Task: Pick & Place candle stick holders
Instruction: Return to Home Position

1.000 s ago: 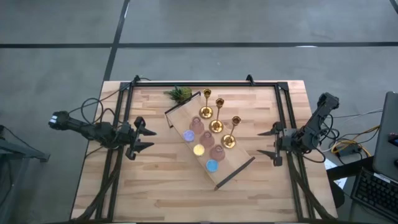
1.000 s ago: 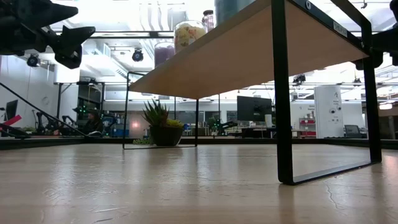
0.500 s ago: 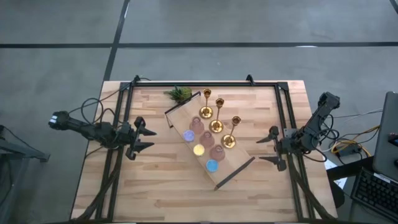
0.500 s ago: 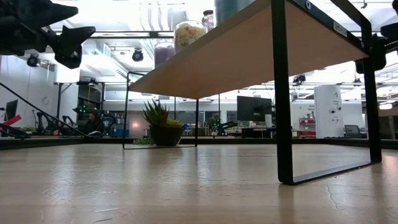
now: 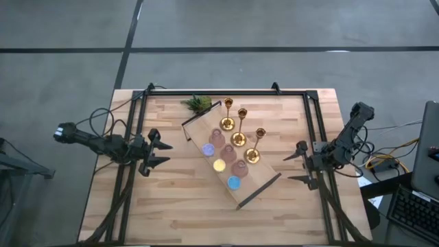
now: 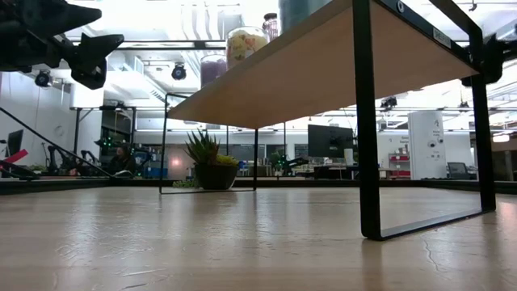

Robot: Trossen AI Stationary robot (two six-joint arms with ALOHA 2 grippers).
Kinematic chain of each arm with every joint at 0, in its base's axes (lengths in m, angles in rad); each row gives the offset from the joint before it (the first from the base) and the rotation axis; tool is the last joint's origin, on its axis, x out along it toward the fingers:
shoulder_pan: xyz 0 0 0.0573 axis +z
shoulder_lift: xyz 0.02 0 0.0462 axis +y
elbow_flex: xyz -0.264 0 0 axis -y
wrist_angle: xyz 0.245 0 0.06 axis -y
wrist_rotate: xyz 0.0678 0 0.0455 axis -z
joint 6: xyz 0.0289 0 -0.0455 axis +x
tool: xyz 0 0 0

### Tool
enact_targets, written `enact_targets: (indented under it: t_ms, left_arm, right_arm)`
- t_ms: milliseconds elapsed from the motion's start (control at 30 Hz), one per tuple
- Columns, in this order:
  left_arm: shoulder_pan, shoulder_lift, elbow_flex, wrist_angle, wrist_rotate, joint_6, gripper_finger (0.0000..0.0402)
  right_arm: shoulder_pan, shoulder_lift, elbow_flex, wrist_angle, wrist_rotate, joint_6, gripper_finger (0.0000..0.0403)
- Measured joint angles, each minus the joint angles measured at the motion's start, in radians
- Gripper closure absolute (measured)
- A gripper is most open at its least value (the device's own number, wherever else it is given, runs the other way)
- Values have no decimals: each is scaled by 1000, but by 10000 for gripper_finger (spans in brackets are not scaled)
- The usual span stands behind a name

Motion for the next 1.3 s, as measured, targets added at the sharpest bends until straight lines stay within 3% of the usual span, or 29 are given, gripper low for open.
enact_targets:
  t_ms: [200, 367, 567, 900, 1067, 1300]
  left_arm:
    - [0, 0, 0, 0, 0, 0, 183]
    - [0, 4, -1, -10, 0, 0, 183]
    - [0, 7, -1, -22, -1, 0, 183]
    - [0, 7, -1, -22, 0, 0, 183]
    - [0, 7, -1, -24, 0, 0, 183]
    - [0, 7, -1, -24, 0, 0, 183]
  right_arm:
    - [-2, -113, -5, 59, -31, -249, 78]
    - [-14, -115, -15, 110, -25, -198, 83]
    - [-21, -115, -15, 92, -105, -135, 77]
    - [-27, -116, -15, 64, -106, -270, 83]
    - [-162, -116, -15, 43, -219, -240, 84]
    - [-499, -116, -15, 4, -573, -415, 73]
